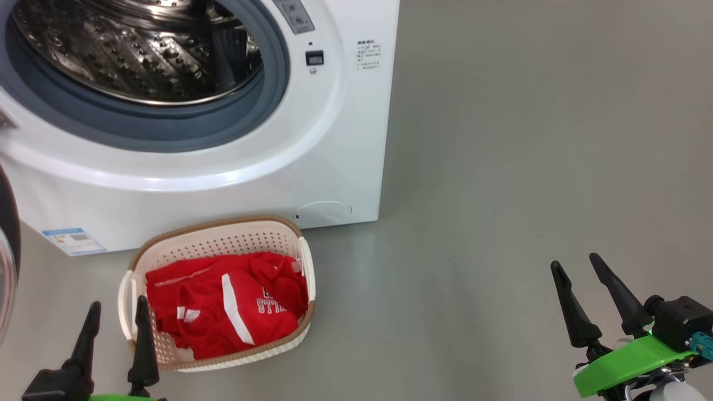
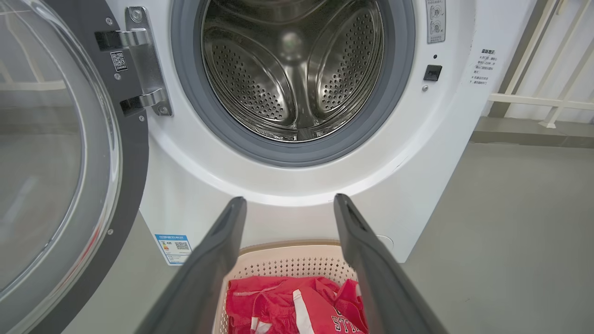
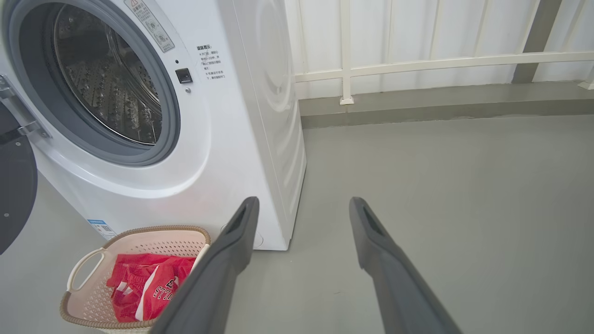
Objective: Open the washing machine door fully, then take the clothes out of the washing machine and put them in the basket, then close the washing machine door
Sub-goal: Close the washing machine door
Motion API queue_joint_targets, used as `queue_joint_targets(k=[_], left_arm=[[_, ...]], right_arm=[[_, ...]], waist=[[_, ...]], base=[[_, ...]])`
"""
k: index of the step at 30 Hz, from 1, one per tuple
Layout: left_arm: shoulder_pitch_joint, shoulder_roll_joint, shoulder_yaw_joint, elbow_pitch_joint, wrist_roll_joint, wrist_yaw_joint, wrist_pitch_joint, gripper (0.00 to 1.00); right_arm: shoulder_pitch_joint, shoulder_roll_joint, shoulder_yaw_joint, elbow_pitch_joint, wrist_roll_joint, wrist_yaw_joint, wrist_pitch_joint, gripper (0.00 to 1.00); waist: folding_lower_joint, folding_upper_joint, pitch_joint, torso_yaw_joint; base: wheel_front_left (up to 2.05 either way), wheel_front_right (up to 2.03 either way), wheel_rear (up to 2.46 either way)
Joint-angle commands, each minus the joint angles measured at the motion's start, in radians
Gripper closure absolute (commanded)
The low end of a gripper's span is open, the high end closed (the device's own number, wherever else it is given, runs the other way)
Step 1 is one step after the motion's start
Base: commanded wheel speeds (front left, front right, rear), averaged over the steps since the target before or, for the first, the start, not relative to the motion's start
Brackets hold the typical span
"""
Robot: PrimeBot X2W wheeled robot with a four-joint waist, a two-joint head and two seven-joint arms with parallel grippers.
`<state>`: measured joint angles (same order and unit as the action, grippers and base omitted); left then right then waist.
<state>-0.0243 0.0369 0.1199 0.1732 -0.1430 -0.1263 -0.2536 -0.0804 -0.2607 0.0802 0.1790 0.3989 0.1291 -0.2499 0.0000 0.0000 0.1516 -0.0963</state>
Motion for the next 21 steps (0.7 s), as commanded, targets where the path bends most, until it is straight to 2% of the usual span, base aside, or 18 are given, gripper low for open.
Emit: queue_joint_targets(k=[1, 13, 21], left_arm=[[-0.007, 0.013, 0.028, -0.028, 0.004, 0.004, -0.008, 0.00], [-0.005, 0.013, 0.024, -0.034, -0.006, 0.006, -0.008, 0.00], [0.002, 0.013, -0.001, -0.040, -0.036, 0.034, -0.008, 0.00]], right_arm=[[0.010, -0.020, 0.017, -0.026, -0.013, 0.002, -0.012, 0.00], [0.011, -0.024, 0.015, -0.024, -0.015, 0.002, -0.012, 0.00], [0.011, -0.034, 0.023, -0.027, -0.018, 0.002, -0.012, 0.00]], waist=[[0.0000, 0.0000, 0.000, 0.000], [0.0000, 0.0000, -0.006, 0.011], [0.0000, 0.0000, -0.006, 0.061]], base=[[-0.48, 0.48, 0.00], [-0.05, 0.05, 0.00], [0.00, 0.00, 0.00]])
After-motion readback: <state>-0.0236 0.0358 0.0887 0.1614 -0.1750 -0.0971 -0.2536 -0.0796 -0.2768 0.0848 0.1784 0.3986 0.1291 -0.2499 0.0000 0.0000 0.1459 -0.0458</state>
